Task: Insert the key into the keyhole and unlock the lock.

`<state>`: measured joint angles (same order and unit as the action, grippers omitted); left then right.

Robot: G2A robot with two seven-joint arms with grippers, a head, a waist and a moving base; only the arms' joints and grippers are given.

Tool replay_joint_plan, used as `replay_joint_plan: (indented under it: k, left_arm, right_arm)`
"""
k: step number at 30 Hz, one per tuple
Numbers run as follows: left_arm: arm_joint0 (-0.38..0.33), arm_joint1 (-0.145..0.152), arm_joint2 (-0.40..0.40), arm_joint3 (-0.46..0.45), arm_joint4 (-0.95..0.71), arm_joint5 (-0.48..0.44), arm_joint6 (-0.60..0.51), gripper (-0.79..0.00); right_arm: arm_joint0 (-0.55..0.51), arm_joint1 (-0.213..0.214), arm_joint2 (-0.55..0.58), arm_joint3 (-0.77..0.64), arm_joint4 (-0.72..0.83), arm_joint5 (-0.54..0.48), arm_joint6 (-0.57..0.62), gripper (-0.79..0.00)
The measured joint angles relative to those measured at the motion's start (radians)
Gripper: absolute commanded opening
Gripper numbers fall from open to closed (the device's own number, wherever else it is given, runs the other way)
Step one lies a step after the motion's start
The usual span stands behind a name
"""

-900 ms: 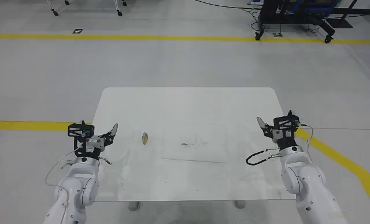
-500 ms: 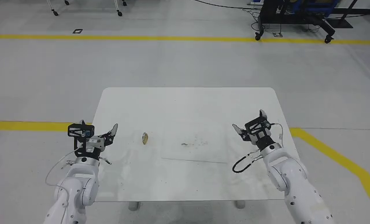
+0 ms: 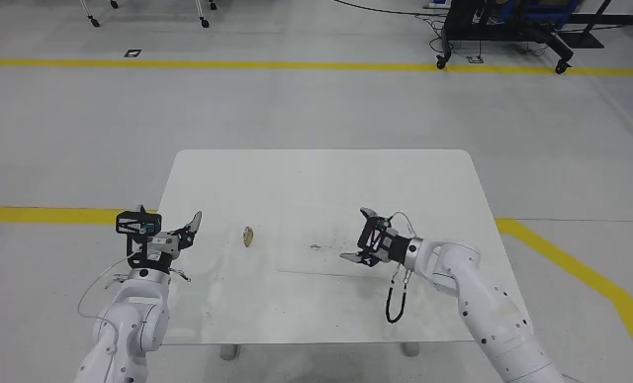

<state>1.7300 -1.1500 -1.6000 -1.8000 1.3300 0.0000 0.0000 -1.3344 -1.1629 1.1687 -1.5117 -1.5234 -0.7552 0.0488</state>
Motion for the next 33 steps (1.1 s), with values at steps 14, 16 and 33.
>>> replay_joint_plan:
  k: [14,16,33]
  left_arm:
    - [0.0,0.0,0.0,0.0,0.0,0.0,0.0,0.0]
    - [0.0,0.0,0.0,0.0,0.0,0.0,0.0,0.0]
    - [0.0,0.0,0.0,0.0,0.0,0.0,0.0,0.0]
  right_arm:
    - [0.328,-0.075,-0.291,0.288,-0.052,-0.125,0.043,-0.536]
    - [0.365,-0.091,-0.331,0.335,-0.038,-0.133,0.062,-0.539]
    - [0.529,-0.176,-0.474,0.585,0.042,-0.151,0.075,-0.785]
